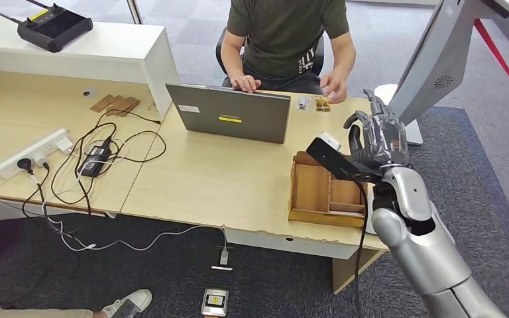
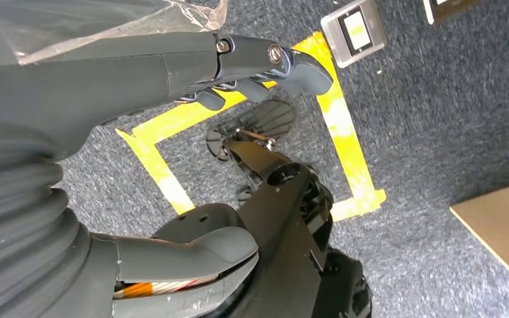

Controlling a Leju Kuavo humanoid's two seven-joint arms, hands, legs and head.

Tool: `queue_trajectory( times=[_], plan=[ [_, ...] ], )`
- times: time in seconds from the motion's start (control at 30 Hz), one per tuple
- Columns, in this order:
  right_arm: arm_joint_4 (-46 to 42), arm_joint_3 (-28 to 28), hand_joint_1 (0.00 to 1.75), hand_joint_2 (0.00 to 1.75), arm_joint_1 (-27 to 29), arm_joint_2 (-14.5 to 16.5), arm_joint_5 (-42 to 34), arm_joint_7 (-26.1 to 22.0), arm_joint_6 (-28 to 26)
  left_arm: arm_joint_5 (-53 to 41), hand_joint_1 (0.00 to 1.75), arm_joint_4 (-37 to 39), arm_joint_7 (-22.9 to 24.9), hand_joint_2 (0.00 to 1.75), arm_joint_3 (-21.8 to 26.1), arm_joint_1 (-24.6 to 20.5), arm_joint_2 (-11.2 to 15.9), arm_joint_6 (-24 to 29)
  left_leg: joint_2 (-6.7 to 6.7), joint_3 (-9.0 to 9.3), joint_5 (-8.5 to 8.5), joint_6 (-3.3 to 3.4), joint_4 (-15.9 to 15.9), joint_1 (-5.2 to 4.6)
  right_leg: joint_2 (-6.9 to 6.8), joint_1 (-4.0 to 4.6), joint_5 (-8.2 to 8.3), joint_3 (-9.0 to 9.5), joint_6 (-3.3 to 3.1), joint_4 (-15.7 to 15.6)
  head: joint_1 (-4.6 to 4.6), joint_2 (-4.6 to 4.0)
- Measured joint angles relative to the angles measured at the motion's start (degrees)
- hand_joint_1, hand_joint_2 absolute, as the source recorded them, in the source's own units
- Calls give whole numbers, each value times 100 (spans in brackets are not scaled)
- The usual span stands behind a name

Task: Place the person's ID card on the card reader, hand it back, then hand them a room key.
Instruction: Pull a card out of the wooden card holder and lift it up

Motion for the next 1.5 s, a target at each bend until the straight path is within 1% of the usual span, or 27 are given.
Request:
queue_trajectory(
  times=[0.2, 0.33, 0.5, 0.77, 0.9, 1.1, 1.2, 1.33, 1.4, 1.5],
  plan=[
    [198, 76, 175, 175, -310, 190, -120, 13, -3, -52, 0, 0, 59, 175, -37, -74, -53, -74, 0, 0, 0, 0, 0, 0, 0, 0, 1, -1, -1, 0, 1, 0],
    [234, 92, 175, 175, -337, 220, -120, 13, -5, -59, 0, 0, 65, 175, -39, -79, -61, -82, -1, 0, 0, 0, 0, 0, 0, 0, 1, -1, -1, 0, 0, 0],
    [481, 172, 175, 175, -473, 362, -116, 13, -27, -91, 0, 0, 108, 175, -49, -118, -110, -91, 0, -2, 0, 0, 0, 0, 0, 0, 1, -2, -1, -1, 1, 0],
    [697, 228, 175, 175, -525, 467, -101, 13, -55, -95, 0, 0, 148, 175, -63, -154, -144, -96, 0, -1, 0, 0, 0, 0, 0, 0, 1, -3, -1, 0, 0, 0],
    [778, 236, 0, 175, -528, 519, -88, 14, -73, -92, 0, 0, 162, 175, -65, -159, -152, -101, 0, -1, 0, 0, 0, 1, 0, 0, 1, -3, -1, 0, 0, 0],
    [843, 236, 0, 175, -528, 581, 72, 40, -287, -59, 0, 0, 160, 175, -65, -159, -154, -101, 0, -2, 0, 0, 0, 0, 0, 0, 1, -4, -1, -1, 0, 0],
    [837, 209, 0, 175, -500, 589, -23, 11, -567, -30, 0, 0, 138, 175, -65, -148, -154, -95, 0, -1, 0, 0, 0, 1, 0, 0, 1, -4, -1, -1, 0, 0],
    [694, -10, 0, 175, -283, 576, -703, -344, -1453, 12, 0, 2, 60, 175, -65, -90, -151, -35, 0, 0, 0, 0, 1, 1, 0, 0, 0, -5, -1, -2, 0, 0],
    [545, -177, 0, 175, -87, 550, -1146, -612, -1898, 34, 0, 2, 36, 175, -65, -46, -150, 13, 0, 0, -1, 0, 1, 1, 0, 0, 0, -6, 0, -3, 0, 0],
    [254, -435, 0, 175, 333, 467, -2028, -1100, -2388, 74, 0, 2, 30, 175, -64, 27, -140, 91, 0, 0, -3, 0, 1, 1, 0, 0, -2, -7, 0, -6, 0, 0]
  ],
)
